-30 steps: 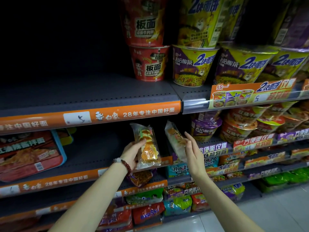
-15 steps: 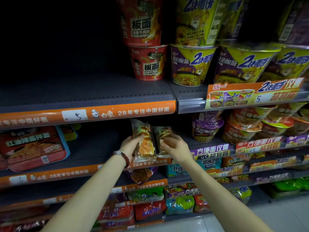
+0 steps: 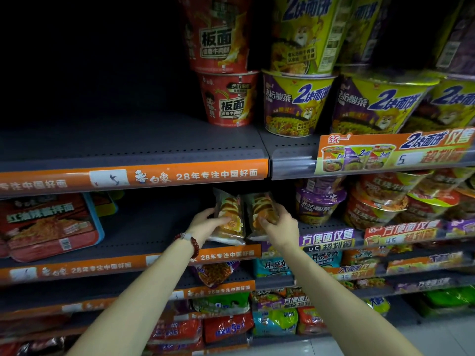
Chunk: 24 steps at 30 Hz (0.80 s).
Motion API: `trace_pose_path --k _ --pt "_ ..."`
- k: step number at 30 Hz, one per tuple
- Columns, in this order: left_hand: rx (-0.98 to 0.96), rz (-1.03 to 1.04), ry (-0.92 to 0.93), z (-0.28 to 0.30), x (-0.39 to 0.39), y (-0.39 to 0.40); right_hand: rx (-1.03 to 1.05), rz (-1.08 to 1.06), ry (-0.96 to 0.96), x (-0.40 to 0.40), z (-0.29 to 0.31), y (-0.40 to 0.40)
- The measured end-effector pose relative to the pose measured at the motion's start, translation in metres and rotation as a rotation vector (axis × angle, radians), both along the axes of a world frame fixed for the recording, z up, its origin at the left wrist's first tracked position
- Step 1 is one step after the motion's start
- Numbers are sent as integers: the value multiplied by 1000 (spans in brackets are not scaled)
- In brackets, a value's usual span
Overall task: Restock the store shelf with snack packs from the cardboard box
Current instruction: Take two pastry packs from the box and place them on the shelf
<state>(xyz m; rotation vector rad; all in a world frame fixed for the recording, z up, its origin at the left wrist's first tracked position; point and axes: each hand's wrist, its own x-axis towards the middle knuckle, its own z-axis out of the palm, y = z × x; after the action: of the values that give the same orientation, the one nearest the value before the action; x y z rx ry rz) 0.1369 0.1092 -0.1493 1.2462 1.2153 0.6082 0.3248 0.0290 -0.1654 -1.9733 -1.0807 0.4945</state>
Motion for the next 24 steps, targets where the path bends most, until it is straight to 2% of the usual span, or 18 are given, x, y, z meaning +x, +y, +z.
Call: trace_pose_path --k 3,6,12,18,24 --pt "-2 -44 -17 2 7 1 -14 -38 19 11 -1 3" --pt "67 -40 15 4 19 2 -44 48 52 26 -4 2" --pt "167 75 91 -8 36 0 -52 115 107 38 -7 -3" --pt "434 22 465 -15 51 -16 -39 123 7 36 -10 -1" --pt "384 97 528 -19 57 -12 -22 134 15 35 -11 -2"
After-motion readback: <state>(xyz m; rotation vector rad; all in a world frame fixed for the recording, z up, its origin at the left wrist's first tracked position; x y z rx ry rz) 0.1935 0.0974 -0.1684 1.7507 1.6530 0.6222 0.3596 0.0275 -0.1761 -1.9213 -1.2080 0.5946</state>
